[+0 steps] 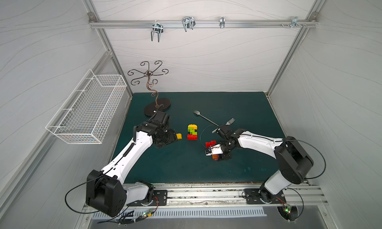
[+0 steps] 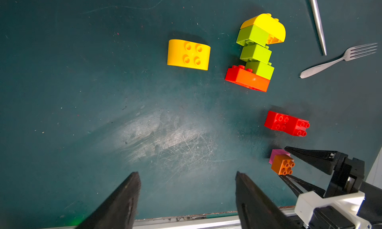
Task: Assemble the letter s with lego
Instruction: Pick up the lego brick from the center of the board.
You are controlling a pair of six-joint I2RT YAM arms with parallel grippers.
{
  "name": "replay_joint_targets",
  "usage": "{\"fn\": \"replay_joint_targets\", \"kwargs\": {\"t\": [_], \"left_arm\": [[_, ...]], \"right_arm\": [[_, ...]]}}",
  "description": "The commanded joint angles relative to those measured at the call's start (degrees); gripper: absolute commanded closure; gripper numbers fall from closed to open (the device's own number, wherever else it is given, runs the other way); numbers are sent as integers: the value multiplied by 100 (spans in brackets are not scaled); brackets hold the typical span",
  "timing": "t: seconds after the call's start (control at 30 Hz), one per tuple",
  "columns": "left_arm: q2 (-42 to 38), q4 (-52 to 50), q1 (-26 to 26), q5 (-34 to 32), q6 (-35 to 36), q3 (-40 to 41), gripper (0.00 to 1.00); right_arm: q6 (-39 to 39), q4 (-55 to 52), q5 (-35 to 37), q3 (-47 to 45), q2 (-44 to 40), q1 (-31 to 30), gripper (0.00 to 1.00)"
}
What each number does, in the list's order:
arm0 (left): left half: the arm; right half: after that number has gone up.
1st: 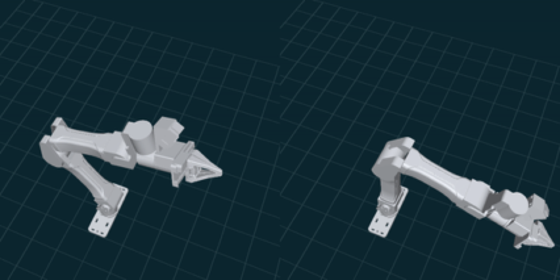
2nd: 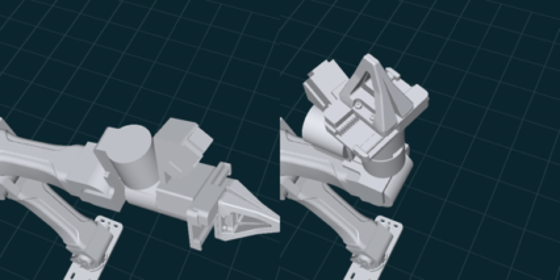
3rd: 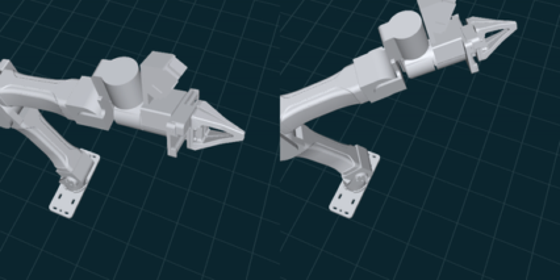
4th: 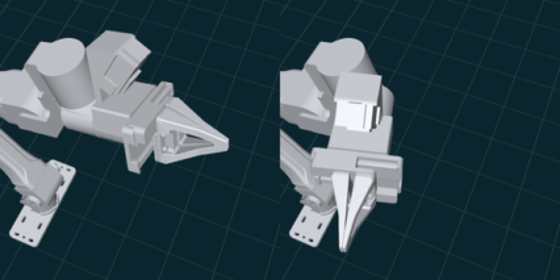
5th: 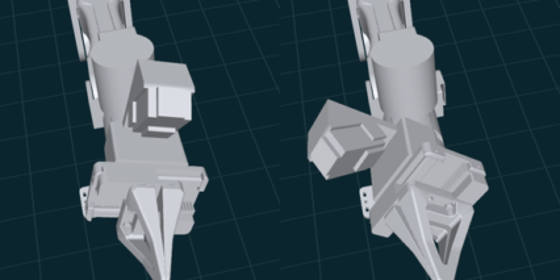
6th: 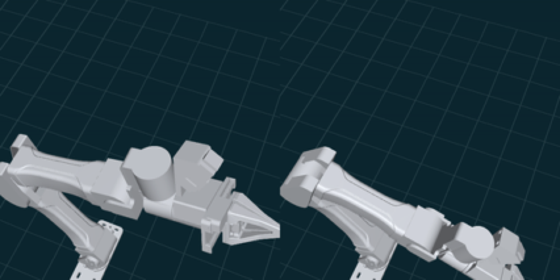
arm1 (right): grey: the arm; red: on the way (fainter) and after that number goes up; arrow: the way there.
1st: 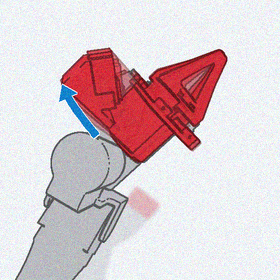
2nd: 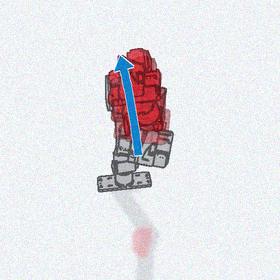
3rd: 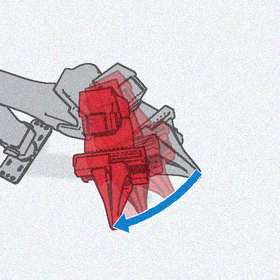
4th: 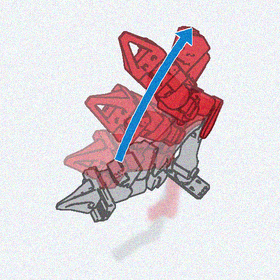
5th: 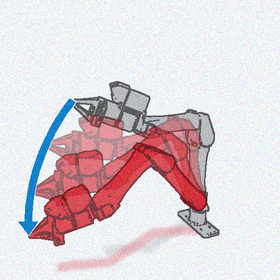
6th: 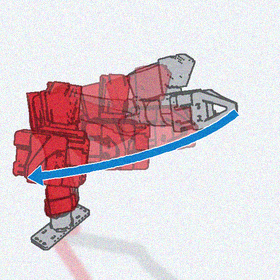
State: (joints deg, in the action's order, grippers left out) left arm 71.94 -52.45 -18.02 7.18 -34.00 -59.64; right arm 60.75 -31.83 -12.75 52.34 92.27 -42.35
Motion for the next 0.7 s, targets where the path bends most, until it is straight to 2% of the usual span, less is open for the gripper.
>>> {"fn": "replay_joint_targets", "kwargs": {"t": [0.0, 0.47, 0.67], "left_arm": [[53, 59, 44, 6, 121, -57, 24], [66, 44, 48, -5, 139, -74, 24], [75, 43, 54, 3, 157, -83, 24]], "right_arm": [[-85, 61, -42, -66, 99, -2, 43], [-116, 90, 15, -101, 145, 42, 51], [-114, 116, -19, -110, 173, 68, 57]]}}
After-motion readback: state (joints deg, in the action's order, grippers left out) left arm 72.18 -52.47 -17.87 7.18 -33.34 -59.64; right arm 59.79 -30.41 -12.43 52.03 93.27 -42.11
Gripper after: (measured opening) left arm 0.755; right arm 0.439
